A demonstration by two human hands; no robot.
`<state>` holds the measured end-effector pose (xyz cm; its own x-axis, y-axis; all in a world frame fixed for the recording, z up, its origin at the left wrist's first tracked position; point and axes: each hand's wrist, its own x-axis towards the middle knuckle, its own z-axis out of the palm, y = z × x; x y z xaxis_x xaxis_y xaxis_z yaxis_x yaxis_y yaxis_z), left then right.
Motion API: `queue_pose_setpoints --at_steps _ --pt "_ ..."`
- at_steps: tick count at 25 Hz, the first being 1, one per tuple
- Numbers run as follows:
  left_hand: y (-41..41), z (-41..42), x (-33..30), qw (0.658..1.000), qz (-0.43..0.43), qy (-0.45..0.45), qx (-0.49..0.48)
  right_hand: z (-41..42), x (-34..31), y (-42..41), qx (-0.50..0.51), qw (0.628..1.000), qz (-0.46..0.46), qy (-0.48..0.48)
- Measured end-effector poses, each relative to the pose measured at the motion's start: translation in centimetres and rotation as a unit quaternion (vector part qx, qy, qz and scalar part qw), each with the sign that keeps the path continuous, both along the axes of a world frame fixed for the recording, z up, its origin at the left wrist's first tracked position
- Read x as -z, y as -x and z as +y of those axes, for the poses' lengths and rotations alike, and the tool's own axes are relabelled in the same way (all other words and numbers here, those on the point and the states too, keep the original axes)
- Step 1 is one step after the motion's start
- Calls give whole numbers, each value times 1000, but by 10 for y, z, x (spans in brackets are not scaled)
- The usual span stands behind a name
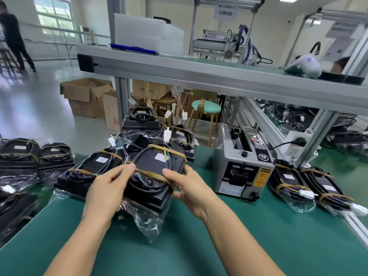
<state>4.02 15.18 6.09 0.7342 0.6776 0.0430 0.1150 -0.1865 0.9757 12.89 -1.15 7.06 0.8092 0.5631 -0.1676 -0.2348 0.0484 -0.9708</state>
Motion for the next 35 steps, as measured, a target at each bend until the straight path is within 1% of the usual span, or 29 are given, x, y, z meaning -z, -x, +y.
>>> queue_pose_setpoints --at_steps 3,5,8,13,15,16,17,18,19,20,21,23,25,27,29,31,32,33,35 --pt "-8 26 3 993 70 -91 -41 28 -4 -10 -6 1000 7 16" --pt "-14 38 6 984 96 -135 -71 41 -4 -16 0 999 13 30" --pt "-21 50 8 975 121 -164 -92 54 0 -23 9 998 31 60" --pt "-24 52 6 955 193 -206 -96 68 1 -25 31 995 61 69" --pt "-20 50 3 937 209 -254 -117 71 0 -25 36 994 72 68" --pt "-18 46 1 927 188 -298 -131 72 -1 -25 37 994 77 66" --pt "-17 40 0 918 135 -349 -135 72 -2 -25 36 994 80 67" --pt "-16 31 -1 907 80 -398 -114 71 -2 -24 32 994 77 68" --pt "-17 20 -1 890 43 -446 -83 70 0 -23 29 995 70 69" --pt "-18 10 1 872 30 -485 -53 68 2 -23 25 996 58 70" --pt "-20 3 3 863 41 -503 -29 65 3 -21 24 996 43 73" --pt "-25 -4 7 866 70 -496 -14 54 6 -21 33 995 -8 98" --pt "-26 -3 10 871 71 -486 -25 34 9 -19 44 985 -87 142" --pt "-27 -2 11 874 69 -479 -34 4 10 -15 71 967 -170 175" --pt "-29 -1 12 872 74 -482 -36 -35 13 -11 119 946 -237 187" --pt "-30 -1 12 870 76 -485 -41 -83 16 -10 210 920 -283 172" --pt "-32 -2 12 872 79 -481 -42 -110 17 -13 272 896 -307 169" --pt "-33 -3 14 876 82 -474 -43 -136 18 -17 337 862 -332 183" --pt "-34 -5 16 881 70 -465 -44 -183 20 -37 452 772 -358 269"
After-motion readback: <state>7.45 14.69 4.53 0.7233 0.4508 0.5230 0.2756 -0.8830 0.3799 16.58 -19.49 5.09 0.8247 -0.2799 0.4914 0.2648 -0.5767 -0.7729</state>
